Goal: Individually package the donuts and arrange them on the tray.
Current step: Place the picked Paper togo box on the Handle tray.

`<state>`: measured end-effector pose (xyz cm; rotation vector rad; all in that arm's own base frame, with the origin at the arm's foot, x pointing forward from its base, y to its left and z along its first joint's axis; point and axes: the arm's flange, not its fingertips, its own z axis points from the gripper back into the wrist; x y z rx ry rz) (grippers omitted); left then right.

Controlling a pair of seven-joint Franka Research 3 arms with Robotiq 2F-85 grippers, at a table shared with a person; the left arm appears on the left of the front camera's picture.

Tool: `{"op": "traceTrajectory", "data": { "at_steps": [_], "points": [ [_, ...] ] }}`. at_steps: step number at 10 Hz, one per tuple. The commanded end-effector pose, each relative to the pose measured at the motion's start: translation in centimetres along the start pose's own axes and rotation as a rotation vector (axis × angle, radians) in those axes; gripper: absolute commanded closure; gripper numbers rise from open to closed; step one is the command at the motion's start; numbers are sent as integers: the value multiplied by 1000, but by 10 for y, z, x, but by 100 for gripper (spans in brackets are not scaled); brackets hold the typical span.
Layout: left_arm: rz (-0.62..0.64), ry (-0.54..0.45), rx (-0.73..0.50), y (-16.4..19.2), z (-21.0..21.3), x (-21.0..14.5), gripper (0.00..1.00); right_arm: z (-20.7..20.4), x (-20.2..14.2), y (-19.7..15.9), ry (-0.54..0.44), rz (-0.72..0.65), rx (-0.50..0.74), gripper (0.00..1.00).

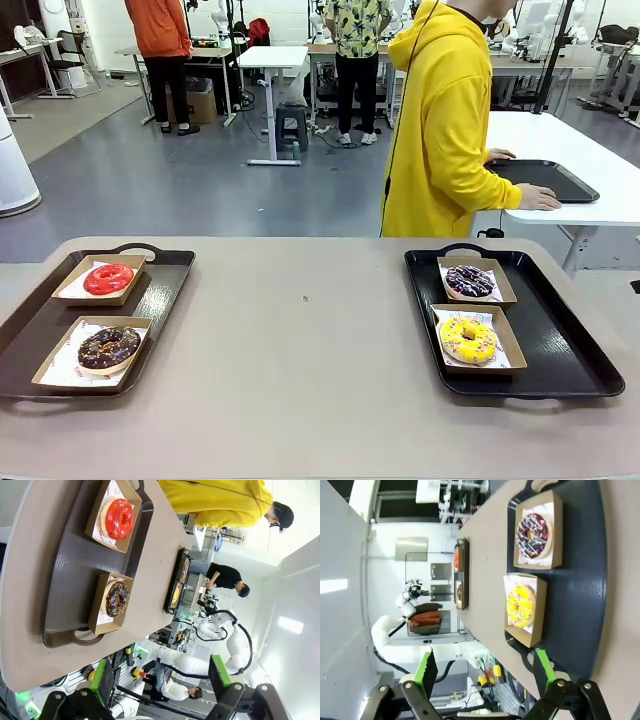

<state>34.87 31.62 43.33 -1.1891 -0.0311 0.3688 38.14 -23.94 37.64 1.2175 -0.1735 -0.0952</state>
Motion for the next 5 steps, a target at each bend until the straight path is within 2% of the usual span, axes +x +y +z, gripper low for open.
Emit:
{"op": "traceTrajectory", "data": {
  "at_steps": [1,2,3,5],
  "points": [
    [-4,-8,-3,-1,0,-4,0,5,16,-4,-14,57,37,0],
    [-4,-8,-3,-1,0,-4,0,-4,20,-2,-54,63,33,0],
    [-4,-8,-3,-1,0,-4,0,0,7,-8,5,7,5,0],
    [-4,-8,-3,-1,0,-4,0,0,7,-8,5,7,5,0]
  ]
}}
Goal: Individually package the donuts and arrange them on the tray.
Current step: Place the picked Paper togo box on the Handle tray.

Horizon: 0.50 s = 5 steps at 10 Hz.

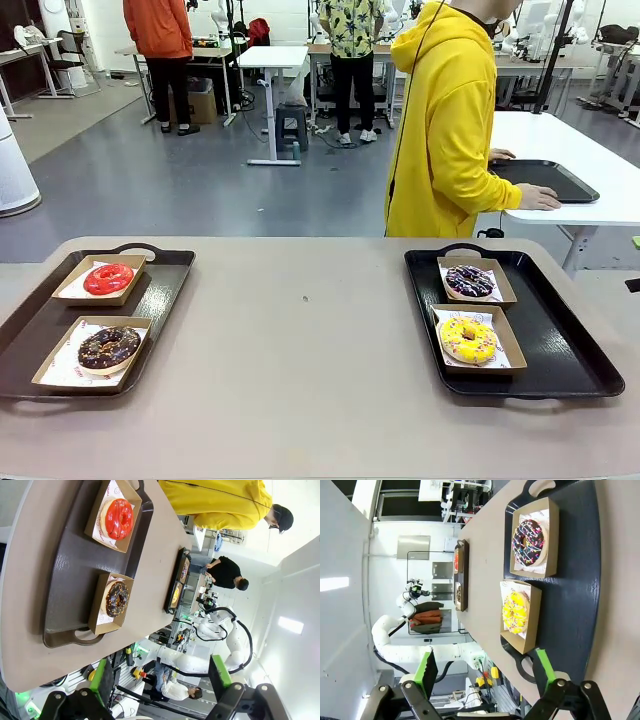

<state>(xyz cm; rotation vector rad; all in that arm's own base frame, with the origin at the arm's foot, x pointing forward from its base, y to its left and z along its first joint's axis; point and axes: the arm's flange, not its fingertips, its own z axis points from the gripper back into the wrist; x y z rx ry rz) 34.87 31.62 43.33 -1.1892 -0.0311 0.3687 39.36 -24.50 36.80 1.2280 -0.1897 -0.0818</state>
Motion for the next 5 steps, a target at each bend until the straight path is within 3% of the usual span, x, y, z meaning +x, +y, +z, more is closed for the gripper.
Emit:
{"op": "traceTrajectory", "data": {
  "at_steps": [1,5],
  "points": [
    [-4,-8,-3,-1,0,-4,0,0,-5,2,10,-11,-7,0],
    [-4,-8,-3,-1,0,-4,0,0,-5,2,10,-11,-7,0]
  ]
}}
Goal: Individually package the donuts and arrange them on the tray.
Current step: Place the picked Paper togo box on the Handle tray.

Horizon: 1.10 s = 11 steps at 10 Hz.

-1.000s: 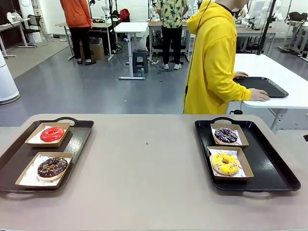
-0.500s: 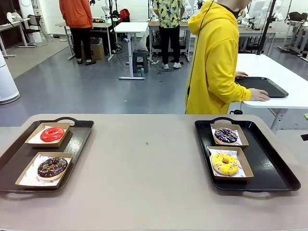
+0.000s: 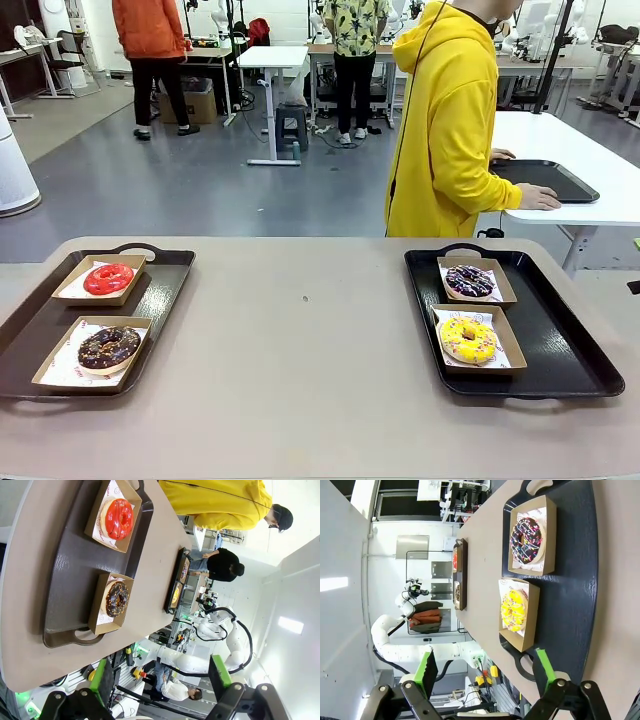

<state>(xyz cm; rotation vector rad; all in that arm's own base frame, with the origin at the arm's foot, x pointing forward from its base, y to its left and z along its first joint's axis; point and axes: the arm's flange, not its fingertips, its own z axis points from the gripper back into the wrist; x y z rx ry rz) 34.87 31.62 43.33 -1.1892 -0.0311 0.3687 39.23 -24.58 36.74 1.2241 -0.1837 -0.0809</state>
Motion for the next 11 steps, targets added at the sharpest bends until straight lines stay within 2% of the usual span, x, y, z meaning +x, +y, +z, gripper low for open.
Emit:
{"op": "traceTrajectory", "data": {
  "at_steps": [1,11],
  "points": [
    [-4,-8,-3,-1,0,-4,0,-1,-4,3,5,-8,-3,0],
    [-4,-8,-3,-1,0,-4,0,-1,-4,3,5,-8,-3,0]
  ]
}}
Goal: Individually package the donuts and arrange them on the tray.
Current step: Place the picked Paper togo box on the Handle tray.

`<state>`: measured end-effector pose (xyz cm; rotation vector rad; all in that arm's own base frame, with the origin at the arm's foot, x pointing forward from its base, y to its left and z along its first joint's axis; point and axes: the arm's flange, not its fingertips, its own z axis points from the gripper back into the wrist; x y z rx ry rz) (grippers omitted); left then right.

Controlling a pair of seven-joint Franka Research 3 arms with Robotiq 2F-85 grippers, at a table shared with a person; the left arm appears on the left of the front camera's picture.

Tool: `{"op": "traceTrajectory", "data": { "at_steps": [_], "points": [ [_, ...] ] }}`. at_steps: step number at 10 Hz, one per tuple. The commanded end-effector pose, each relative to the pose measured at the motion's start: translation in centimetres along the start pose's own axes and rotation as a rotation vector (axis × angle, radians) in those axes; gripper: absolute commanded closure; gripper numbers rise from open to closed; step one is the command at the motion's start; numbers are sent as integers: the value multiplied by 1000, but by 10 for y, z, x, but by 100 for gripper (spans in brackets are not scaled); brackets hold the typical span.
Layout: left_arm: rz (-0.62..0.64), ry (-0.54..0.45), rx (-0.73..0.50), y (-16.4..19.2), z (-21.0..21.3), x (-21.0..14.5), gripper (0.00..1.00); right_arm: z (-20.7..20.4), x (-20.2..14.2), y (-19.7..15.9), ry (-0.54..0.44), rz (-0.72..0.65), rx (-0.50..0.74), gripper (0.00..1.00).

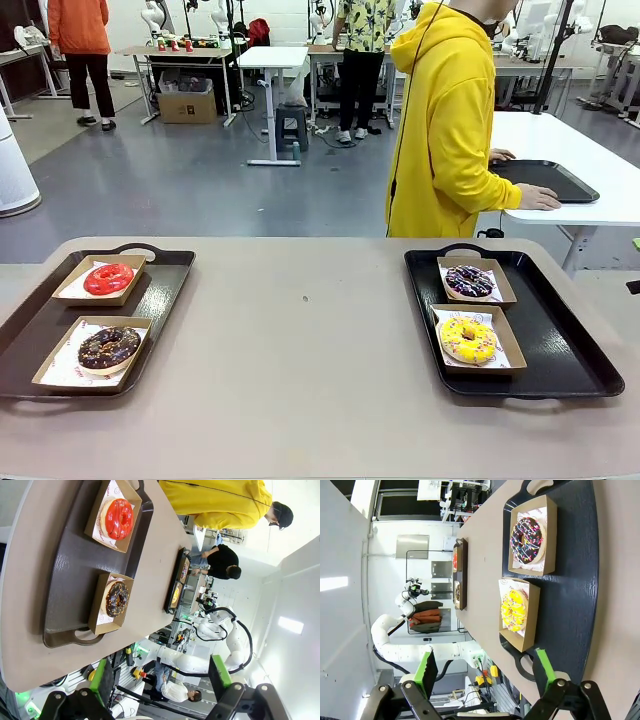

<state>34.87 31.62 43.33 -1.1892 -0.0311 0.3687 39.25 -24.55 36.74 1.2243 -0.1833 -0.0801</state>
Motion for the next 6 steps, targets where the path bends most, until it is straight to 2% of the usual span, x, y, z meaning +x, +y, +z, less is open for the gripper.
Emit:
{"op": "traceTrajectory", "data": {
  "at_steps": [1,6],
  "points": [
    [-4,-8,-3,-1,0,-4,0,-1,-4,3,4,-9,-3,0],
    [-4,-8,-3,-1,0,-4,0,-1,-4,3,4,-9,-3,0]
  ]
}}
